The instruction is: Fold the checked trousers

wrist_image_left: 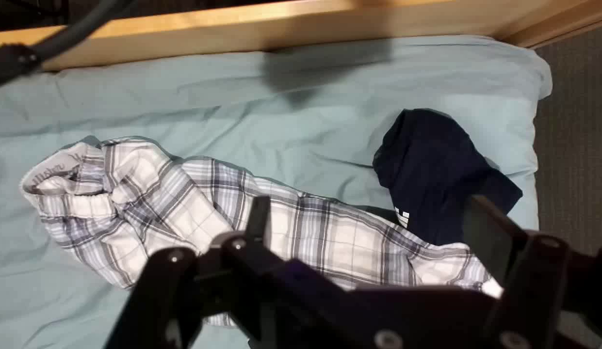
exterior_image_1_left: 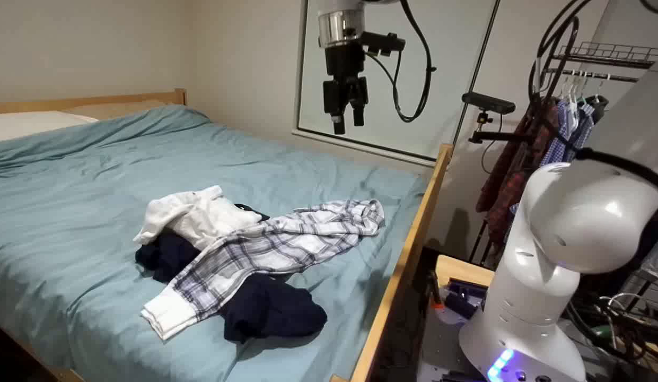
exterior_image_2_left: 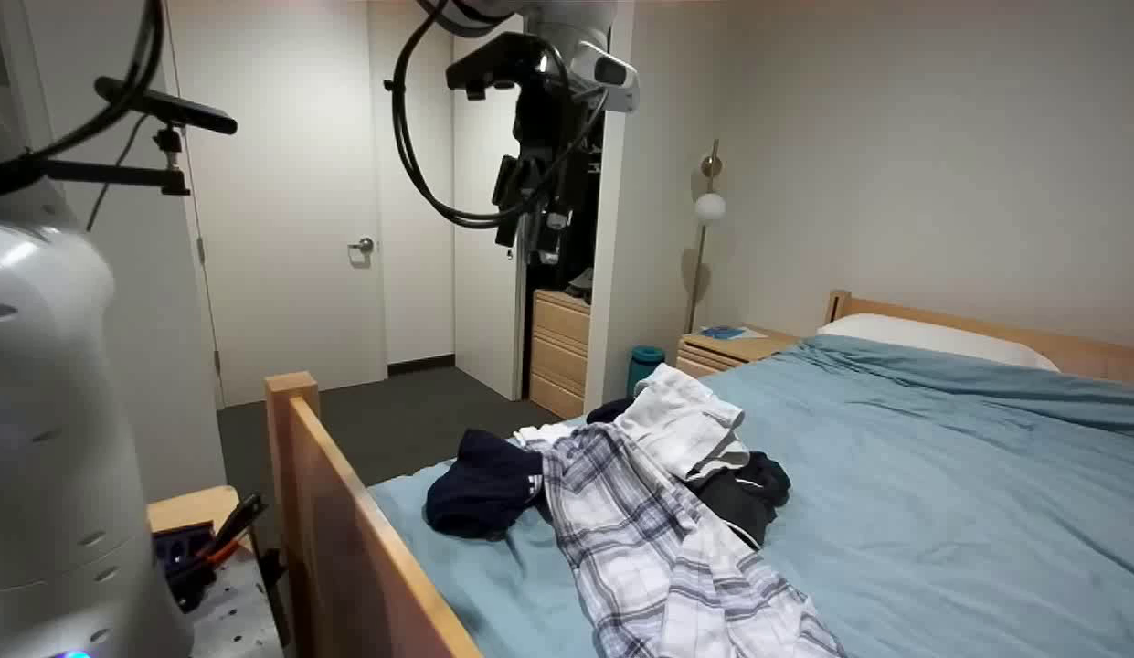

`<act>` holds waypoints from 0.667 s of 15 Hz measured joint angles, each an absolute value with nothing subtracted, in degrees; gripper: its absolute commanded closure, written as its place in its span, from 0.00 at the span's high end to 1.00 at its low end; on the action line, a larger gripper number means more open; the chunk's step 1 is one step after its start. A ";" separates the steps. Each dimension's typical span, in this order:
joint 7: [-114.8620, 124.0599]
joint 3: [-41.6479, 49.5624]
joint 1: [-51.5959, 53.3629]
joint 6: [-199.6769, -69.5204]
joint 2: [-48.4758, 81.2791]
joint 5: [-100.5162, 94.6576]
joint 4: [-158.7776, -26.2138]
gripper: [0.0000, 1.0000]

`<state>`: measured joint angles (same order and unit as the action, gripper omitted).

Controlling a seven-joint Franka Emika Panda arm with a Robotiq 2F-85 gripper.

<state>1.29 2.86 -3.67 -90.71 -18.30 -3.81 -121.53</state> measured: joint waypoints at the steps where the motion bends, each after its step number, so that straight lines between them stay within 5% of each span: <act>1: 1.29 2.87 -3.67 -90.71 -18.29 -3.81 -121.53 1.00; 10: 1.15 1.05 -1.10 -96.97 -3.44 -3.80 -117.65 1.00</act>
